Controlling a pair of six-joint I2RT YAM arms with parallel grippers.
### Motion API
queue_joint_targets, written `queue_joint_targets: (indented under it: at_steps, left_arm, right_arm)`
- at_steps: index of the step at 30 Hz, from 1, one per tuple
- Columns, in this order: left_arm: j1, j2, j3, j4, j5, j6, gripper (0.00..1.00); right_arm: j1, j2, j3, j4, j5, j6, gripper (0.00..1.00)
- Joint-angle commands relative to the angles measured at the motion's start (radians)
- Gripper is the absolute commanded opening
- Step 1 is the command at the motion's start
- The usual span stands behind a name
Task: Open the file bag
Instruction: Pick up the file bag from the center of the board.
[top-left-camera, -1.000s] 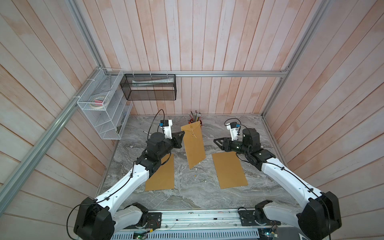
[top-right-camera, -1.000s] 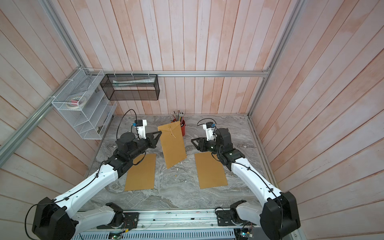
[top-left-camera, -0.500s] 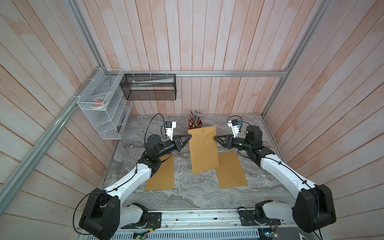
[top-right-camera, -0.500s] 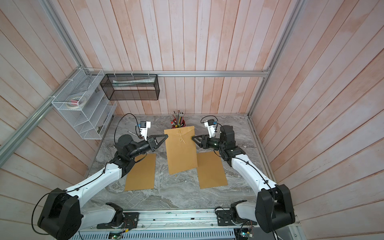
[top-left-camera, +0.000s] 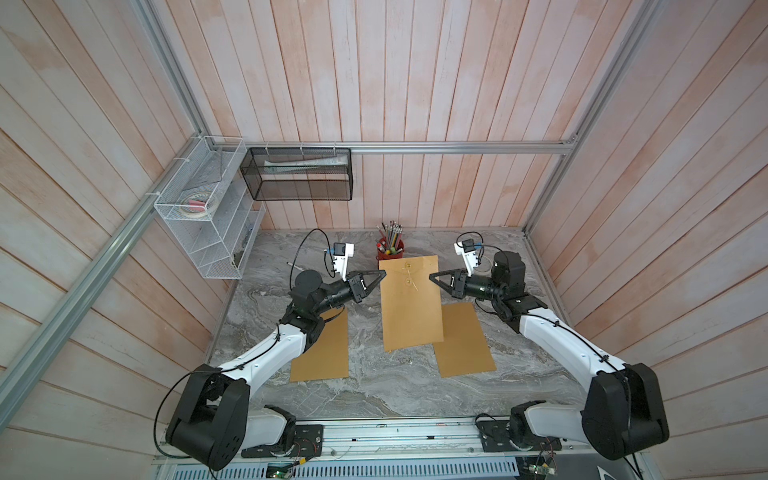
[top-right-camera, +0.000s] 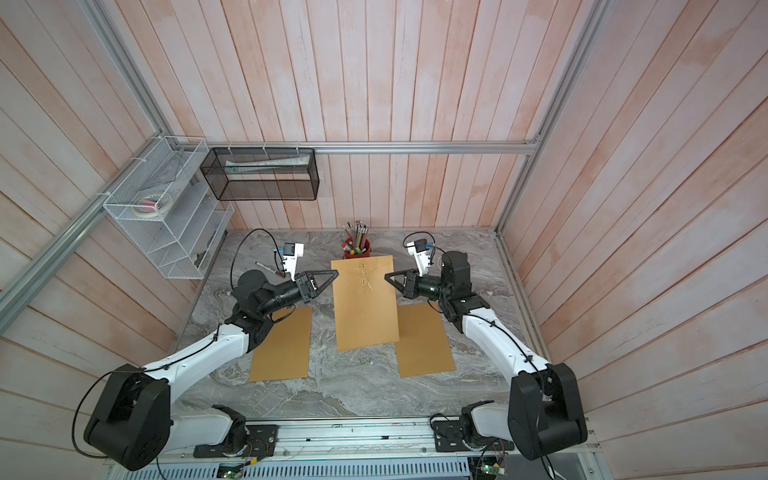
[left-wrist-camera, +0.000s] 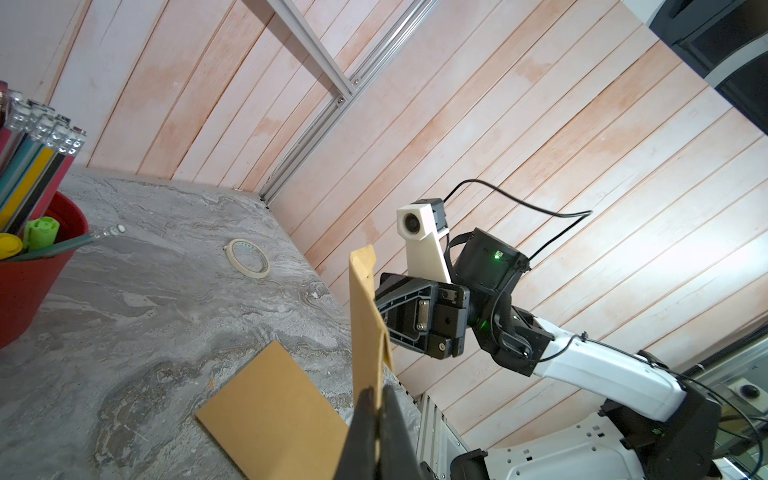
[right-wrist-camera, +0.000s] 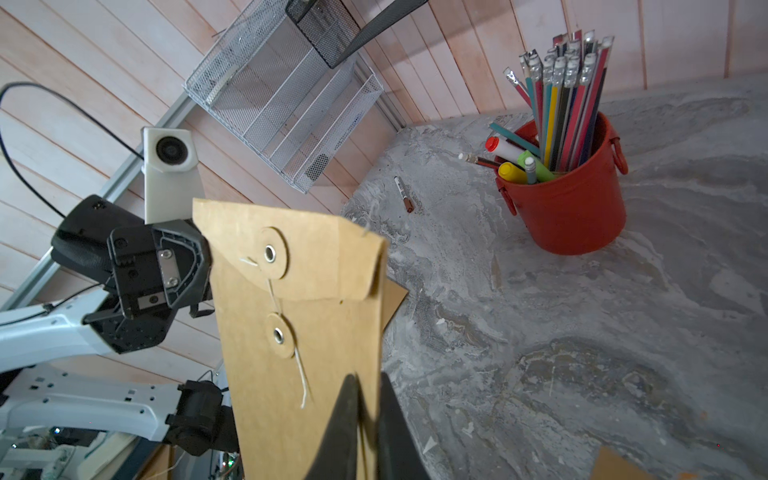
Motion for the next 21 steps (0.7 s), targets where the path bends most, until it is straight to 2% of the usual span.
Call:
queue_joint_targets:
  at_steps: [1, 4, 6, 8, 11, 21]
  left_arm:
    - [-0.007, 0.025, 0.007, 0.011, 0.014, 0.002, 0.0]
    - [-0.006, 0.039, 0.011, 0.006, 0.016, 0.004, 0.02]
    - [-0.007, 0.042, 0.012, -0.004, 0.011, 0.008, 0.26]
    - [-0.007, 0.043, 0.014, -0.014, 0.011, 0.015, 0.33]
    - [-0.007, 0.045, 0.015, -0.022, 0.014, 0.021, 0.37]
    - [-0.01, 0.057, 0.01, -0.012, 0.042, 0.018, 0.36]
  right_arm:
    - [0.01, -0.024, -0.022, 0.054, -0.063, 0.006, 0.01]
    - [0.01, -0.032, -0.029, 0.075, -0.072, 0.015, 0.0]
    - [0.01, -0.035, -0.028, 0.082, -0.076, 0.02, 0.0]
    - [0.01, -0.035, -0.026, 0.093, -0.077, 0.028, 0.0]
    - [0.011, -0.036, -0.026, 0.11, -0.083, 0.038, 0.0]
    - [0.011, -0.023, -0.026, 0.152, -0.088, 0.075, 0.0]
